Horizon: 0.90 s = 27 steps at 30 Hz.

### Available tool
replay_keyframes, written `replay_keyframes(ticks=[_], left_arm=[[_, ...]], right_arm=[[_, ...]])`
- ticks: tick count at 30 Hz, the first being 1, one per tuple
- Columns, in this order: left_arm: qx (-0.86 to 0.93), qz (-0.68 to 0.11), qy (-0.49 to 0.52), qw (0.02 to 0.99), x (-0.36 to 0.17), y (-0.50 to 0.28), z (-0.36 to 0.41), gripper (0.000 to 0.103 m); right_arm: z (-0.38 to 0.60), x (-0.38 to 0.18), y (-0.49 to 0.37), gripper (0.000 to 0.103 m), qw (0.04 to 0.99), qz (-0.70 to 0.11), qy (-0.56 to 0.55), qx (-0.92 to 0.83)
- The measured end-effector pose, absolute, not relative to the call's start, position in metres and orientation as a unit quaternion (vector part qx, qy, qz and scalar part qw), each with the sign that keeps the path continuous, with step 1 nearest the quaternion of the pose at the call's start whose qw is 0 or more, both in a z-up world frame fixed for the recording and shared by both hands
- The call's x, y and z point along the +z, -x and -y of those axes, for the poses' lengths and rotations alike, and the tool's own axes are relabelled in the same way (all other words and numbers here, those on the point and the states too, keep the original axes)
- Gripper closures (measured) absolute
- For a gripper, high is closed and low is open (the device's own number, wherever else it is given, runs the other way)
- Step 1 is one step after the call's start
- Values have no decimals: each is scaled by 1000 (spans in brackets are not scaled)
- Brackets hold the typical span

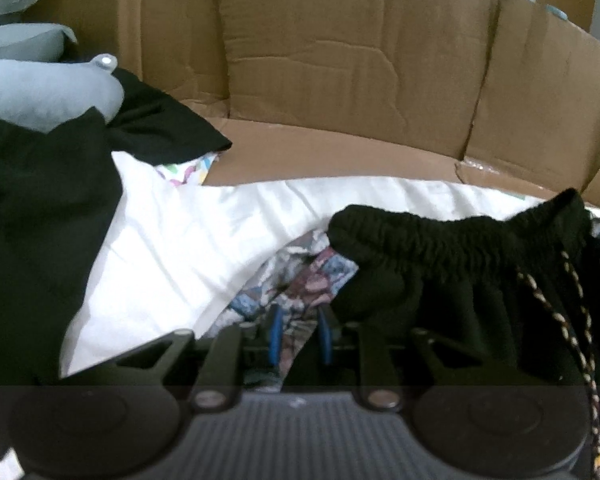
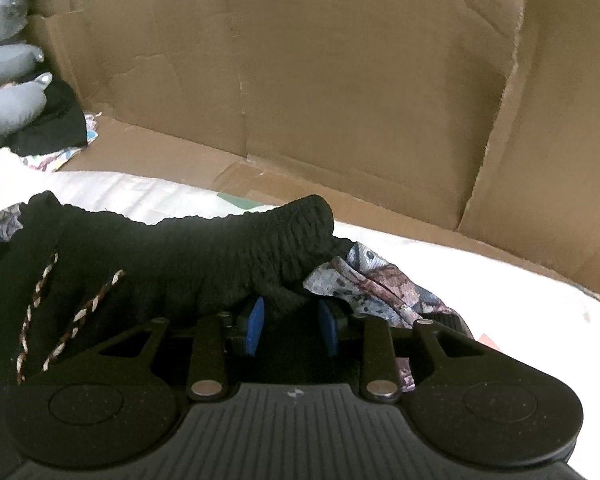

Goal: Fold clothes

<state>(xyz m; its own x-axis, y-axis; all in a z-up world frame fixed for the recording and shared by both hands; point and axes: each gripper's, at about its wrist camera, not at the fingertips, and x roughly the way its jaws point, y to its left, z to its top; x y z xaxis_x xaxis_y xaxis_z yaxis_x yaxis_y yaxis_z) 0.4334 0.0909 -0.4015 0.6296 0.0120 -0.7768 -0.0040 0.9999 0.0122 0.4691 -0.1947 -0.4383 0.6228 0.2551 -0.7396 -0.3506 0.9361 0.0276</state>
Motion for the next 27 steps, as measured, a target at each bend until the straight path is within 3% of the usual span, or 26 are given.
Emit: replay_keyframes(ticks=[9, 12, 18, 24, 27], left_arm=[[12, -438, 17, 899, -394, -426, -98, 81], [-13, -445, 16, 895, -386, -419, -100, 64], [-27, -447, 11, 894, -364, -399, -113, 43], [-23, -446, 10, 895, -342, -382, -131, 36], [-16, -447, 14, 894, -330, -373, -142, 34]], right_arm=[[205, -427, -466, 66, 897, -405, 63, 166], [215, -417, -460, 66, 898, -407, 26, 168], [215, -390, -441, 66, 902, -392, 24, 178], [205, -365, -430, 62, 894, -406, 35, 187], [200, -353, -425, 55, 887, -419, 45, 190]])
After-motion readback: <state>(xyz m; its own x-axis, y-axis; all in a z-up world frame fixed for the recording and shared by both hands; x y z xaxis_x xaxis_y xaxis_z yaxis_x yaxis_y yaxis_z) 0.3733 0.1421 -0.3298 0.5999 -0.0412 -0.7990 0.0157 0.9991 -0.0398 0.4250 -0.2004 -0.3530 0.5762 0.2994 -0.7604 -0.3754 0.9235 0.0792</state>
